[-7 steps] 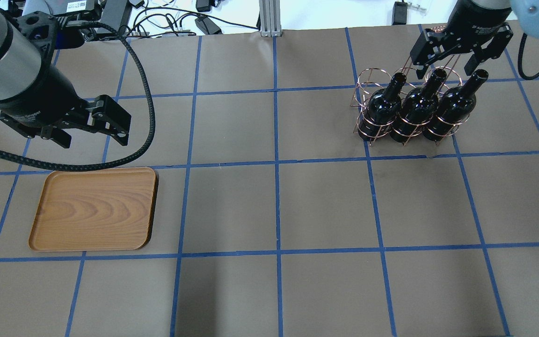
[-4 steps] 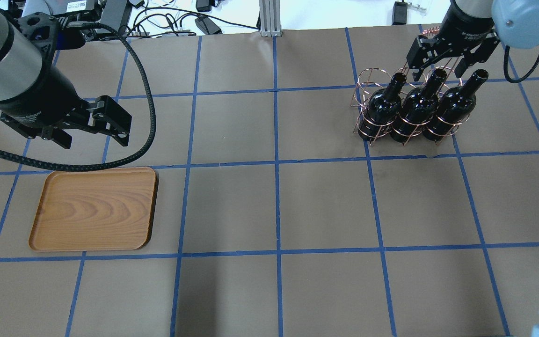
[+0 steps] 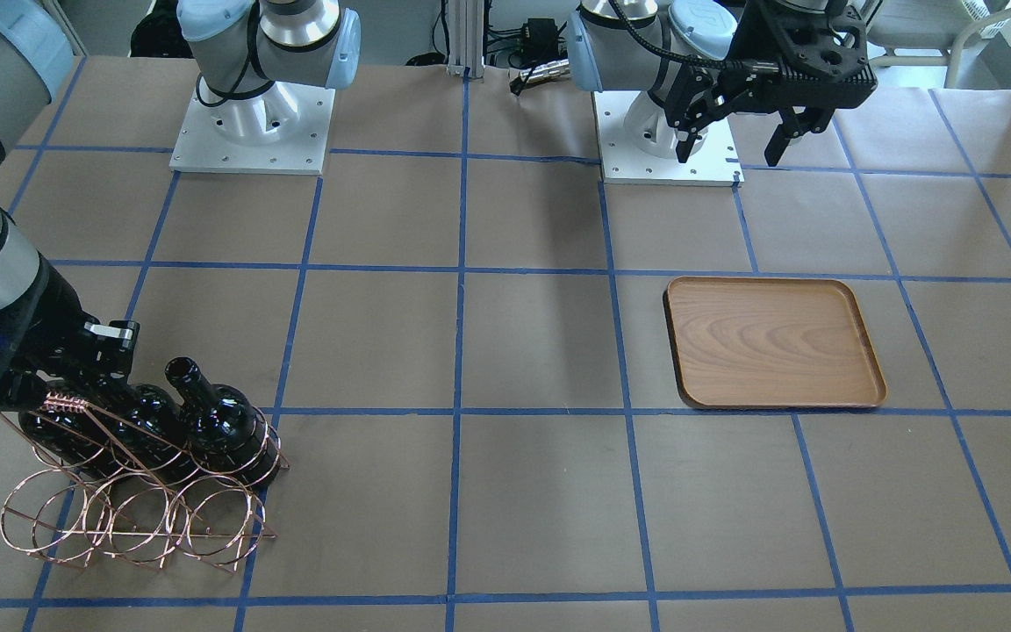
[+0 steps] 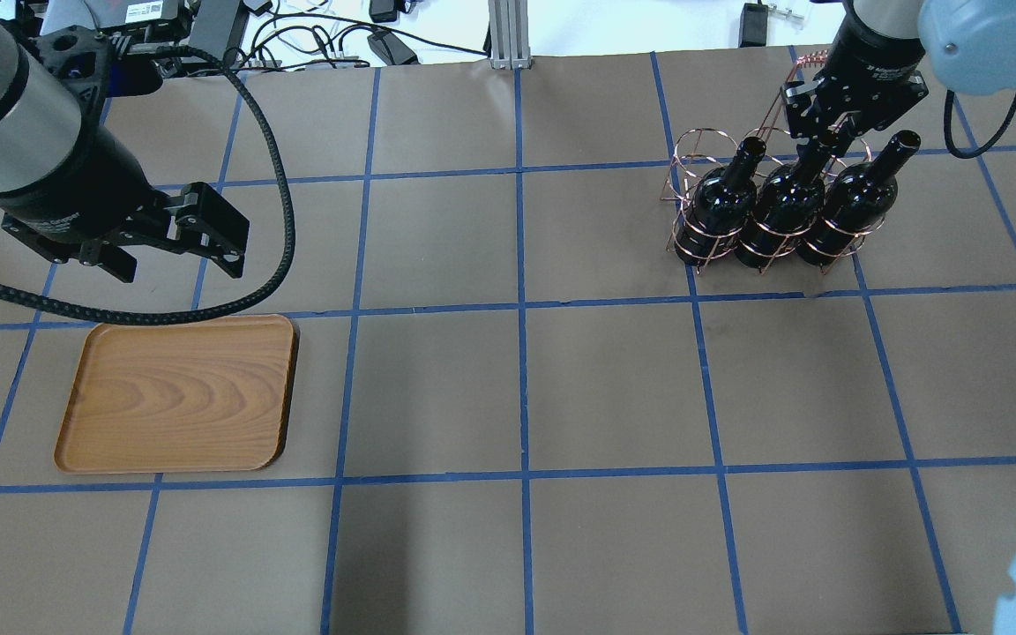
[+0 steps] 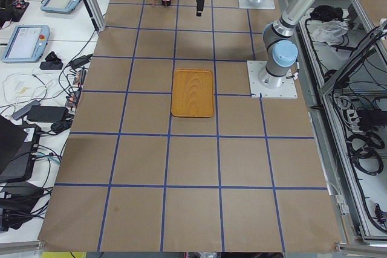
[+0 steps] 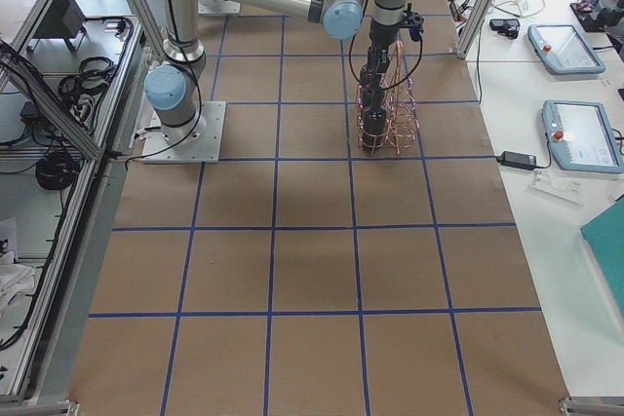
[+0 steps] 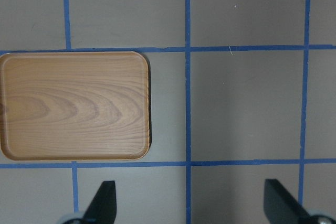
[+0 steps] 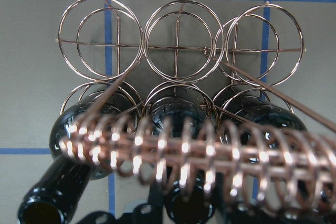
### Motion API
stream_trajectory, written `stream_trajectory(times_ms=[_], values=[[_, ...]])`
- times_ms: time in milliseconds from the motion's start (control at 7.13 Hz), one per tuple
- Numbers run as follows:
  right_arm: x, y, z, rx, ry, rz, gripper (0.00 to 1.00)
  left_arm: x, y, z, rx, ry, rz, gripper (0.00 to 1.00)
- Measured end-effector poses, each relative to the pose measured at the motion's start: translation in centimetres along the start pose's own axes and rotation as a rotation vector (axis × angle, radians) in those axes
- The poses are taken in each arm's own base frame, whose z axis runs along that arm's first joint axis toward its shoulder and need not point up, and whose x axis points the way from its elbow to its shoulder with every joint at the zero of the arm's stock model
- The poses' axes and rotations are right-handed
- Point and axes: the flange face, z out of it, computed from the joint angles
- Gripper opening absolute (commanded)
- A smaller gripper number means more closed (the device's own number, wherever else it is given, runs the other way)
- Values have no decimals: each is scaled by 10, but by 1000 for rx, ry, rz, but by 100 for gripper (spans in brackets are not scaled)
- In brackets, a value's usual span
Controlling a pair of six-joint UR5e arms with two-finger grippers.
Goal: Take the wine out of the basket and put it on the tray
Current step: 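Grasp the neck of the nearest dark wine bottle with the right gripper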
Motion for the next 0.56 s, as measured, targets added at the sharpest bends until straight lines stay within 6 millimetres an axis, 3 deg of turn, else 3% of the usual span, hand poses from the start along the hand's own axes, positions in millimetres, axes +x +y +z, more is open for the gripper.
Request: stream_trajectory(times_ms=[280,421,561], values=[[1,1,-15,16,6,2,9,0,0,0,-2,-2,0,100],[1,4,-48,41,6,9,9,0,0,0,-3,-2,0,100],[1,12,-95,62,2,16,11,-1,0,0,-3,-5,1,100]])
